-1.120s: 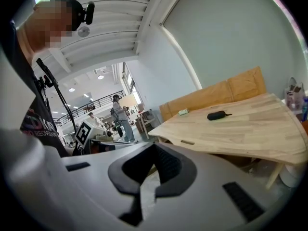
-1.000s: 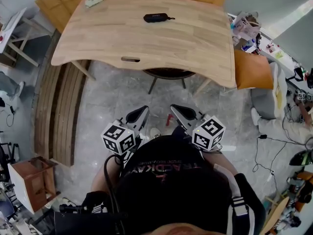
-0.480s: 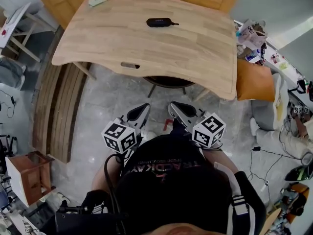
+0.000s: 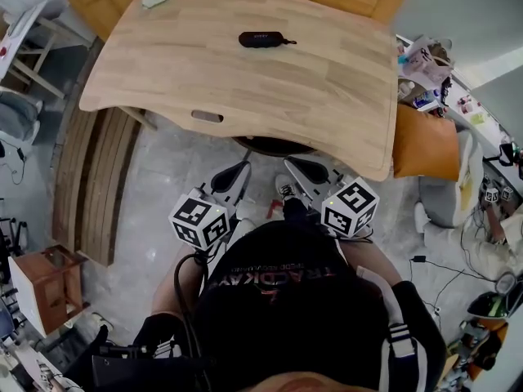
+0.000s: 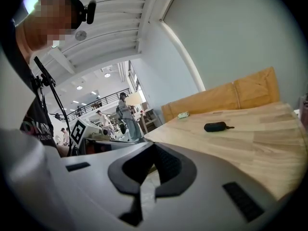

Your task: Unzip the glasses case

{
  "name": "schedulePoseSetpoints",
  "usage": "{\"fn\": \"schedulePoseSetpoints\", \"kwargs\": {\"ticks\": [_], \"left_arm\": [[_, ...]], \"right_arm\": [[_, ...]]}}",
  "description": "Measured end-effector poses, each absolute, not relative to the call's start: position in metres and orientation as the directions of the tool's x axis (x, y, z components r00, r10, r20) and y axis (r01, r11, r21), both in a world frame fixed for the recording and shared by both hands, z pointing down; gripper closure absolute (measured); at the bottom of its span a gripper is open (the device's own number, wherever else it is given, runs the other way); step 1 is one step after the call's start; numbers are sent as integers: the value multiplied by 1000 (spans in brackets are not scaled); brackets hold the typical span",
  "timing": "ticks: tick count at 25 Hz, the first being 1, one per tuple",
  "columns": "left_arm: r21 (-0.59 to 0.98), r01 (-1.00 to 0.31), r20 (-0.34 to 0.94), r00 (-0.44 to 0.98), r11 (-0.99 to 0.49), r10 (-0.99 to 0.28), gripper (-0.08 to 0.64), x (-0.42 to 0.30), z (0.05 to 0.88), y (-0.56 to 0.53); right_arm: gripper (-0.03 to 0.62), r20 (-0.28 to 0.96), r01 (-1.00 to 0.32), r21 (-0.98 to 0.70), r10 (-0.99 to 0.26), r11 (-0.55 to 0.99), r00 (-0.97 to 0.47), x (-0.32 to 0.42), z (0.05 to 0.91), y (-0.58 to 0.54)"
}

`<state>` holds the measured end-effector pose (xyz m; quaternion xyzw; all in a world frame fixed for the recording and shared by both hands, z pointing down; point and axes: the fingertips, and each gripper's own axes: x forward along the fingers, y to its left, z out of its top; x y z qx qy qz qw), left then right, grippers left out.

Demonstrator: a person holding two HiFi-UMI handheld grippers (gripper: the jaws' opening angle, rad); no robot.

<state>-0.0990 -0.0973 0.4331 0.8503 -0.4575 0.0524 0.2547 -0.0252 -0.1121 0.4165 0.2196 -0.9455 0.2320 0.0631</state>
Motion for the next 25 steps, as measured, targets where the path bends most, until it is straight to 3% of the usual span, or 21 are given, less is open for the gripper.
{"fn": "schedulePoseSetpoints", "kwargs": {"ticks": [14,25], "left_arm": [[376,-836,363,530,-400,-767,548,-77,442,-152],[377,-887,382,411,-267,-828,548,-90,446,-179]], "right_arm": [[575,231,-421,-419,-354,804,-906,-1,432,-194],[575,268,-386,-376,-300,842,-915,-9,455,-284]]}}
